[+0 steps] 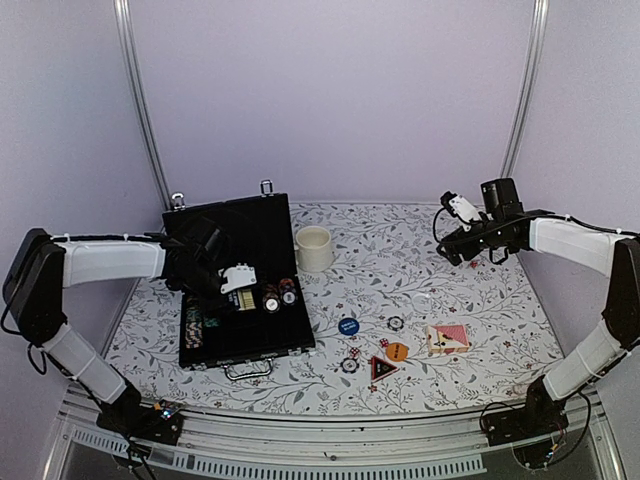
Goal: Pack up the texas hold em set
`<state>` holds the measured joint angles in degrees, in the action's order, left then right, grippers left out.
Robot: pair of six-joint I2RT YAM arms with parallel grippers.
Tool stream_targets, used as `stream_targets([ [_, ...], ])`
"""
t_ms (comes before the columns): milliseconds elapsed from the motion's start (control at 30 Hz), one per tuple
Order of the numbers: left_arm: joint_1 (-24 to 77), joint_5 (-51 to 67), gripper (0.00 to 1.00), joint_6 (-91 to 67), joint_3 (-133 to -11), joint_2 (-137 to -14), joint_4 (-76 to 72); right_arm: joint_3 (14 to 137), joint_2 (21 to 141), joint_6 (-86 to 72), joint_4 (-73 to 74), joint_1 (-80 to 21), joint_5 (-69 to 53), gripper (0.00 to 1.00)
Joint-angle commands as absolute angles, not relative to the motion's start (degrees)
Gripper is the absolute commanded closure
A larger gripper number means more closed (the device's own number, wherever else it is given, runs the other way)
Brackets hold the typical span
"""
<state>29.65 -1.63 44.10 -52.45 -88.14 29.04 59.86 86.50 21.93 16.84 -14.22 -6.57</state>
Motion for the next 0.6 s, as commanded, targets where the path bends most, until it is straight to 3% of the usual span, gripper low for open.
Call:
stream_targets([
  [0, 28.6, -2.0, 0.42, 45.8, -53.5, -89.0, 24.3, 61.5, 87.4, 22.6, 18.1, -14.6, -7.9, 0.06],
  [567, 28.7, 3.3, 0.4, 48.2, -52.9, -91.5, 24.7, 61.7, 88.2, 24.2, 19.6, -14.8, -11.7, 0.06],
])
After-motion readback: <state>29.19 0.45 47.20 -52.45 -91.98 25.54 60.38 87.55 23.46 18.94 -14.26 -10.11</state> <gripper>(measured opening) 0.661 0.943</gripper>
